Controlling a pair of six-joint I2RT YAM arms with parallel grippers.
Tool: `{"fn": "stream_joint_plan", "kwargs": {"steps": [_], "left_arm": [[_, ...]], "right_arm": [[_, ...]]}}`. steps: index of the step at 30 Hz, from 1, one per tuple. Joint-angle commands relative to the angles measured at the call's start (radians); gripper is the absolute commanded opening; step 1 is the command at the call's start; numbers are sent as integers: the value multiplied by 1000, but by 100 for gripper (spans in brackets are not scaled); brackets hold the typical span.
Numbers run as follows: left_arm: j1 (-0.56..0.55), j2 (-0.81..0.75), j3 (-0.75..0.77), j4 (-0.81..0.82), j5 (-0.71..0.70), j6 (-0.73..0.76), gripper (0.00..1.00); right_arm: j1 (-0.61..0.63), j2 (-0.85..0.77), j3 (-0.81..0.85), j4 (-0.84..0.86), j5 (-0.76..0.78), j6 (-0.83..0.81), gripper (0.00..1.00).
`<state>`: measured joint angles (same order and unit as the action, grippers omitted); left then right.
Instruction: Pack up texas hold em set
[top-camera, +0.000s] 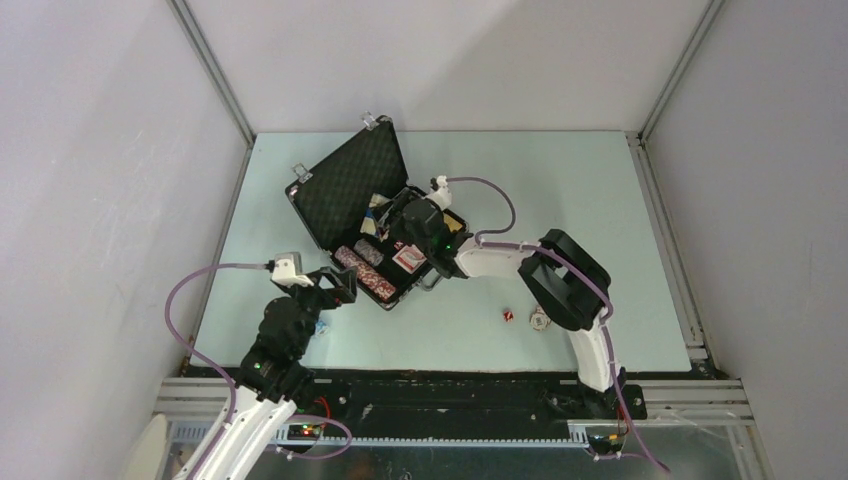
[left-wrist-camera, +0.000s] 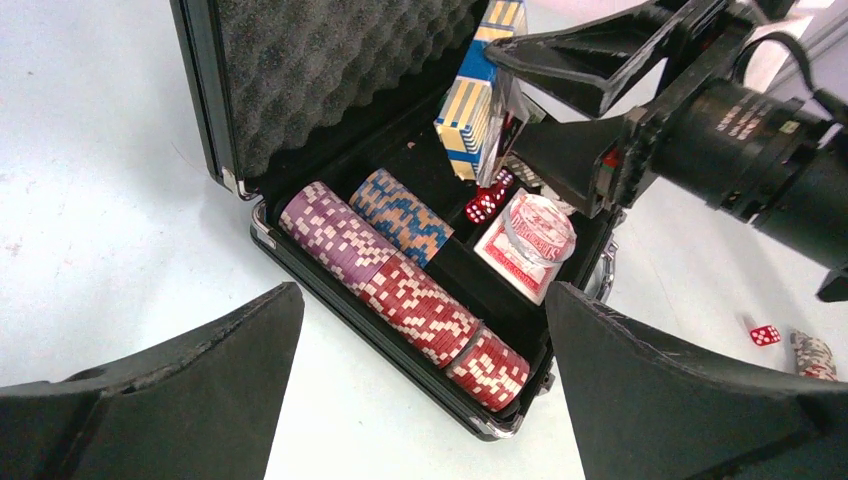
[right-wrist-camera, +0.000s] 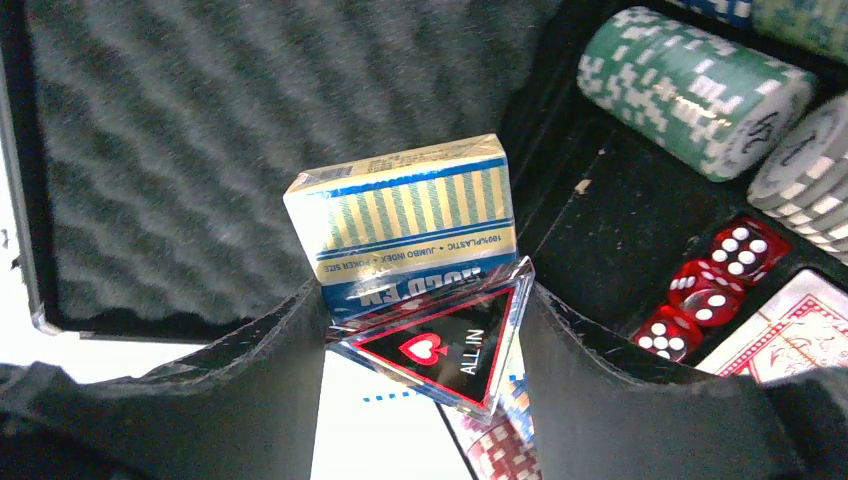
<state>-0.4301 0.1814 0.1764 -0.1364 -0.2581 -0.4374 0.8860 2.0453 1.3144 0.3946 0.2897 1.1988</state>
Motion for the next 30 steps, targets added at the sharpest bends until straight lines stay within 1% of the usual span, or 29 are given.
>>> {"fn": "stream_joint_plan", "kwargs": {"steps": [1, 7, 9, 11, 12, 13, 14, 15, 16, 19, 21, 23, 26, 30], "left_arm": [[-4, -5, 22, 3, -20, -11, 98], [-4, -10, 21, -2, -27, -13, 98], [-4, -9, 21, -2, -27, -13, 98], [-4, -6, 21, 0, -27, -13, 98], [-4, -4, 21, -1, -27, -14, 98], [-4, -4, 22, 0, -27, -14, 98], [-4, -3, 23, -1, -26, -15, 98], [-4, -2, 22, -1, -27, -14, 98], [-4, -1, 23, -1, -27, -14, 98], [-4, 0, 24, -2, -27, -15, 98], [-4, 1, 22, -1, -27, -15, 98], [-4, 2, 23, 0, -27, -15, 98], [-4, 6, 24, 0, -27, -15, 98], [-4, 8, 23, 0, -27, -13, 98]], "right_arm": [[1, 18, 52, 121, 114, 139, 25], [8, 52, 64, 79, 165, 228, 27], [12, 59, 64, 65, 174, 255, 32], [17, 68, 64, 51, 175, 275, 39], [19, 69, 63, 43, 180, 281, 45], [22, 70, 64, 34, 182, 285, 49], [25, 71, 64, 31, 184, 287, 57], [26, 71, 64, 23, 186, 291, 61], [29, 72, 64, 16, 186, 297, 67], [35, 66, 65, -2, 193, 305, 74], [38, 61, 65, -22, 203, 315, 83], [42, 55, 65, -43, 208, 328, 88], [44, 47, 65, -50, 205, 329, 89], [48, 30, 65, -61, 219, 307, 88]]}}
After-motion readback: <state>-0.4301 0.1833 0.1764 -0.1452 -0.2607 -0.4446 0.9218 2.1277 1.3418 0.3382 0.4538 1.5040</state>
